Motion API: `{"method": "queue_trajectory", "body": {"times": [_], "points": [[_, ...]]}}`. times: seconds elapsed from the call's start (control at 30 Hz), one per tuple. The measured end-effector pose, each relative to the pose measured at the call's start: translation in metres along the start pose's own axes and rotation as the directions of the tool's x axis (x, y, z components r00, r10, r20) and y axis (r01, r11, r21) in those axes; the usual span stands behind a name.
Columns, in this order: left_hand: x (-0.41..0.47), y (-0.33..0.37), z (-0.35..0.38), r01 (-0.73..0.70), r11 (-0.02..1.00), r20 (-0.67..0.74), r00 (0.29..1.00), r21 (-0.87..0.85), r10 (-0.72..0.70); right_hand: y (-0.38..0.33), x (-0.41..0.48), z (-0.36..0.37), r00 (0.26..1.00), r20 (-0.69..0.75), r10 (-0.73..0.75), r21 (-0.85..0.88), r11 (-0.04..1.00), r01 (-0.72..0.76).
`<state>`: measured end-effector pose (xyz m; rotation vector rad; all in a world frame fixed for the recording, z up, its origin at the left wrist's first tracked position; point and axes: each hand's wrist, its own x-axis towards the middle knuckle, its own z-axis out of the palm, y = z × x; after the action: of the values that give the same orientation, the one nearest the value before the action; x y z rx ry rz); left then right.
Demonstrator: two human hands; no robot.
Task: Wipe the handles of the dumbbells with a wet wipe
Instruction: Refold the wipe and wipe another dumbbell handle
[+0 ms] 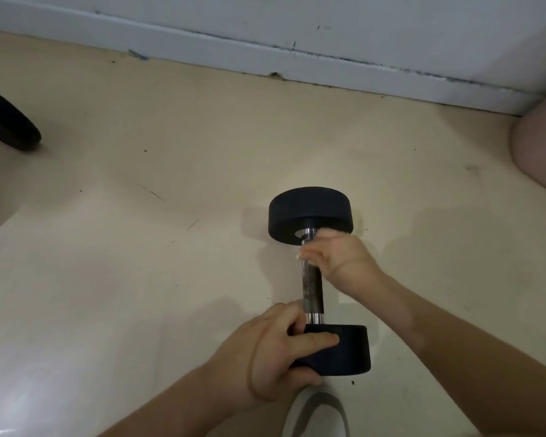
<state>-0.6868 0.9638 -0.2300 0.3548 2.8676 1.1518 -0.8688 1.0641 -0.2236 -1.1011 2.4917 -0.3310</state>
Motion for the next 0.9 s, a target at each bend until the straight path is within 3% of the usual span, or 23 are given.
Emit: {"method": "queue_trajectory", "body": {"times": [0.07,0.2,0.3,0.4,0.53,0.67,0.73,0.83,0.9], "points": [[0.011,0.001,-0.003,-0.020,1.000,0.042,0.999,0.011,0.019,0.003,-0.002,-0.001,1.000,-0.028,0.002,-0.028,1.000,-0.003],[0.030,0.011,-0.003,-0.084,0.996,0.114,0.990,0.009,0.082,0.008,-0.038,-0.003,0.992,0.118,-0.049,0.019,0.999,0.047],[0.041,0.016,0.006,-0.081,0.997,0.089,0.993,0.003,0.080,0.031,-0.014,-0.008,0.998,-0.026,-0.051,0.013,0.999,0.052],[0.046,0.019,0.006,0.032,0.998,0.117,0.993,-0.058,-0.025,0.038,-0.023,-0.010,0.997,-0.070,0.041,0.079,0.996,-0.035],[0.049,0.017,0.014,0.223,0.939,0.159,0.970,-0.263,-0.186,0.047,-0.049,-0.015,0.999,0.038,-0.023,0.136,0.991,0.018],[0.060,0.024,0.024,0.285,0.911,0.166,0.955,-0.297,-0.244,0.067,-0.018,-0.017,0.983,-0.178,0.041,0.178,0.984,-0.009],[0.061,0.024,0.025,0.275,0.928,0.166,0.957,-0.252,-0.239,0.072,-0.033,-0.014,0.990,-0.132,0.052,0.210,0.977,-0.023],[0.067,0.024,0.028,0.341,0.886,0.153,0.939,-0.313,-0.307,0.078,-0.065,-0.019,0.991,0.135,0.009,0.254,0.966,-0.044],[0.075,0.027,0.032,0.372,0.864,0.129,0.928,-0.339,-0.349,0.085,-0.058,-0.024,0.993,0.104,0.048,0.283,0.956,-0.076]]}}
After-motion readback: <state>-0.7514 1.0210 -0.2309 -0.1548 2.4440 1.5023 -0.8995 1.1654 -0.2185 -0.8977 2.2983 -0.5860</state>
